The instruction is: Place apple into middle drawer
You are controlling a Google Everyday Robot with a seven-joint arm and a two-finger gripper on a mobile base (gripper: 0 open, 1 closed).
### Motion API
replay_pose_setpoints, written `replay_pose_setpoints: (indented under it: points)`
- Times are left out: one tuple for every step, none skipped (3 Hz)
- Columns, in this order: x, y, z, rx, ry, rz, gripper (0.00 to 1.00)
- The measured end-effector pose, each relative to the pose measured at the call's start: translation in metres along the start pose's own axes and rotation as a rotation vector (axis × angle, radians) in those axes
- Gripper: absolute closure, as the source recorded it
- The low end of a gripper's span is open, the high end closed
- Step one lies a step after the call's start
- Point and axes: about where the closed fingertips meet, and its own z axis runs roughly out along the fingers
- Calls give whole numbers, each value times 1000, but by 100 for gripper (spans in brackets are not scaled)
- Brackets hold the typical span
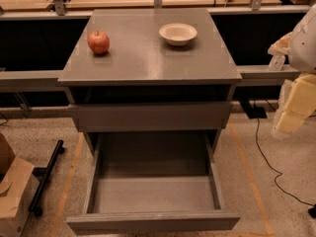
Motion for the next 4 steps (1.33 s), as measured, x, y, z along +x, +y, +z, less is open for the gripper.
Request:
replay_pose_setpoints:
  points:
    - [0, 0, 0, 0, 0, 0, 0]
    - [-27, -16, 8, 18, -90, -26, 0]
    - [-74, -44, 24, 24, -276, -26, 0]
    - [-131, -64, 44, 4, -473, -21, 0]
